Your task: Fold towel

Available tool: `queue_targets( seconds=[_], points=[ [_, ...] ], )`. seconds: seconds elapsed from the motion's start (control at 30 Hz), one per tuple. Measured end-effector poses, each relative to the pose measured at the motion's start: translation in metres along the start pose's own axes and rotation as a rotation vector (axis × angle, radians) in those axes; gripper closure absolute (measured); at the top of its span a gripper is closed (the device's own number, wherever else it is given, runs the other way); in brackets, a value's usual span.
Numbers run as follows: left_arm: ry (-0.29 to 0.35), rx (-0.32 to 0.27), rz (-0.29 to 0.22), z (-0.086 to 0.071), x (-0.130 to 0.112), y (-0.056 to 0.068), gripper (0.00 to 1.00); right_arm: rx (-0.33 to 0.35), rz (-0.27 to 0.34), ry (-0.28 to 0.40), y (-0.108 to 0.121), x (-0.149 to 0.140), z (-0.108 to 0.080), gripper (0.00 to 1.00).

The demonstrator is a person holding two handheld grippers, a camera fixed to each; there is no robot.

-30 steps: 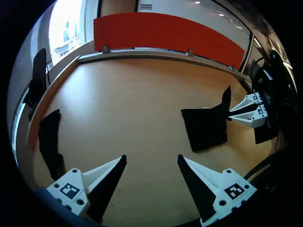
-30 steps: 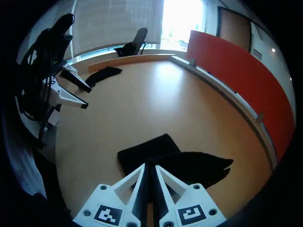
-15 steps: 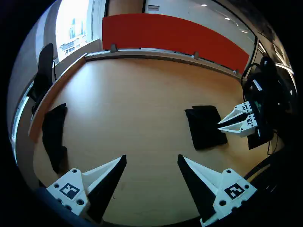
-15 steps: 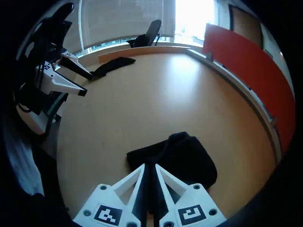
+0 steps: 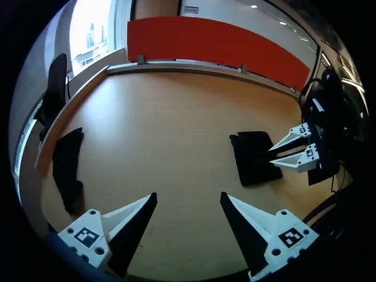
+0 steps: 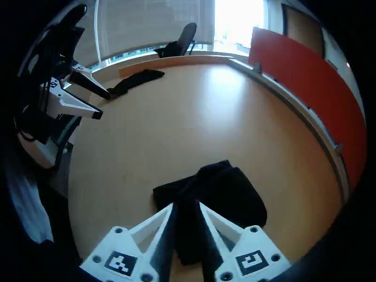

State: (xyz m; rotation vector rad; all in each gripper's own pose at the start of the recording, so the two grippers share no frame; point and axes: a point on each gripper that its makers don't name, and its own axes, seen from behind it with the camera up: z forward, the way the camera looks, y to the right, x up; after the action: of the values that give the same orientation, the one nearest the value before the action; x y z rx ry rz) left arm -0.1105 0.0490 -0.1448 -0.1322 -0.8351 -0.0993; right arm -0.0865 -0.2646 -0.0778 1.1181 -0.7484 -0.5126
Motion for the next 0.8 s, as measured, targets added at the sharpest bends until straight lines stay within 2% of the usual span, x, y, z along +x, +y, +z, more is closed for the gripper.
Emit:
queue_targets(
  seconds=[0.07, 0.13, 0.47, 0.8],
  points=[
    [0.001, -0.002, 0.001, 0.0, 0.001, 0.001, 0.0, -0.009, 0.009, -0.001, 0.002, 0.0, -0.001, 0.36],
    [0.002, -0.003, -0.001, 0.0, 0.001, 0.001, 0.0, -0.019, 0.011, 0.004, 0.005, 0.0, -0.002, 0.28],
    [0.005, -0.007, 0.003, 0.002, 0.004, 0.004, 0.0, -0.046, 0.046, 0.013, 0.011, -0.006, -0.009, 0.25],
    [0.008, -0.008, 0.013, 0.002, 0.008, 0.006, 0.0, -0.067, 0.087, -0.025, 0.008, -0.037, -0.014, 0.25]
  ],
)
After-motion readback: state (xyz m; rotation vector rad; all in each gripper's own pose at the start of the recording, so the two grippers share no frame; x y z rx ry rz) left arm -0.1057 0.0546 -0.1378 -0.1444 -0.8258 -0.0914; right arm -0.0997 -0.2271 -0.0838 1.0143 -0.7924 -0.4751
